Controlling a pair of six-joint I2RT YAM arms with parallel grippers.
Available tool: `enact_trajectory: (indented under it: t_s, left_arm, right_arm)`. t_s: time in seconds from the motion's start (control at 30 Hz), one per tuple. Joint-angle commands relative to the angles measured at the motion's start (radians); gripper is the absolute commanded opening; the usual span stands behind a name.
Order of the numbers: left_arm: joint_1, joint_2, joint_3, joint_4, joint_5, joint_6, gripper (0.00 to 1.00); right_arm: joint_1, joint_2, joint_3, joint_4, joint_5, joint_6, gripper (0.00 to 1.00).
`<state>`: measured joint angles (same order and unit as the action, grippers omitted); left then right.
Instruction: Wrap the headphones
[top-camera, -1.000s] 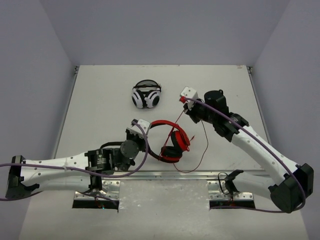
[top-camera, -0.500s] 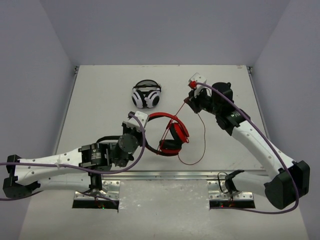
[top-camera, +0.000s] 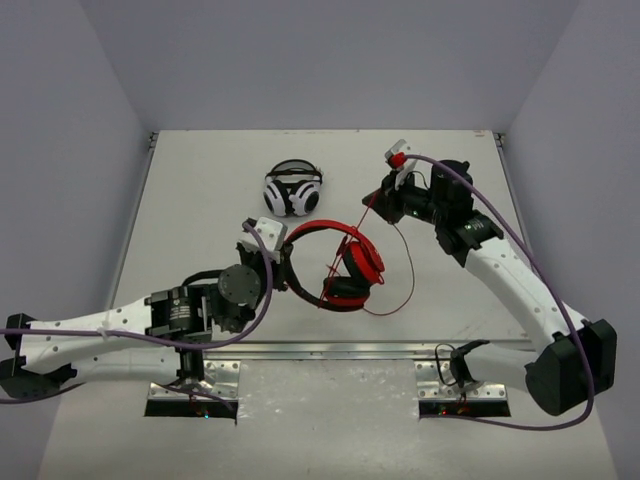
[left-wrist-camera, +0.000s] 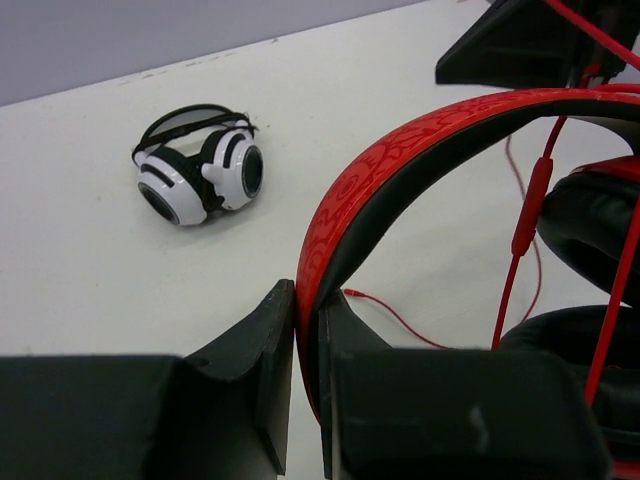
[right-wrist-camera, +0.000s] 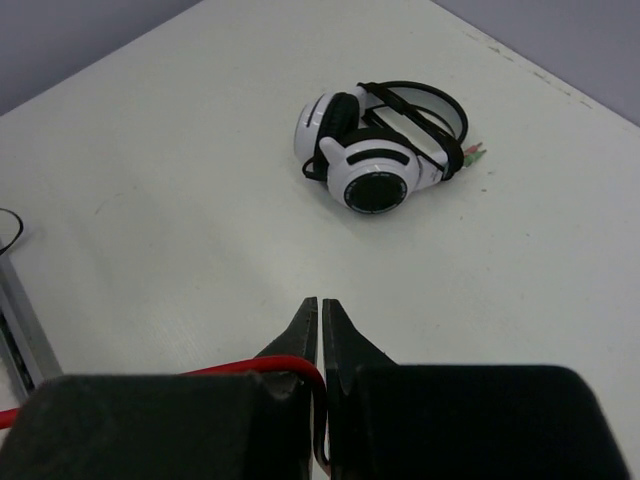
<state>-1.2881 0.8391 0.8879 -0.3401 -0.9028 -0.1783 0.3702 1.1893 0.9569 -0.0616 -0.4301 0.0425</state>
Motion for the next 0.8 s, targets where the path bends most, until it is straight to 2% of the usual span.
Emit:
enact_trajectory:
  t_s: [0.0,0.17,0.33,0.5,0.7,0.77]
  left_arm:
    - [-0.017,-0.064,0.086,0.226,0.068,0.002,0.00]
    - [-0.017,-0.068,0.134,0.414,0.090,0.019,0.00]
    - [-0.017,-0.006,0.189,0.576,0.032,0.023,0.00]
    - [-0.016,0.087,0.299,0.596,-0.019,0.031,0.00]
    - [-0.013,0.189,0.462,0.582,-0.315,0.086,0.00]
    - [0.021,0.224,0.479,0.627,-0.343,0.141,0.00]
  right_arm:
    - [-0.028,0.033,-0.001,0.118,-0.103,0.086,0.03]
    - [-0.027,0.070,-0.099,0.268,-0.208,0.189,0.07]
    - [0.007,0.118,-0.184,0.517,-0.300,0.355,0.08]
    - [0.051,0.177,-0.250,0.824,-0.354,0.525,0.03]
    - [0.111,0.233,-0.305,0.965,-0.343,0.583,0.01]
    - [0.128,0.234,-0.348,1.031,-0.341,0.602,0.02]
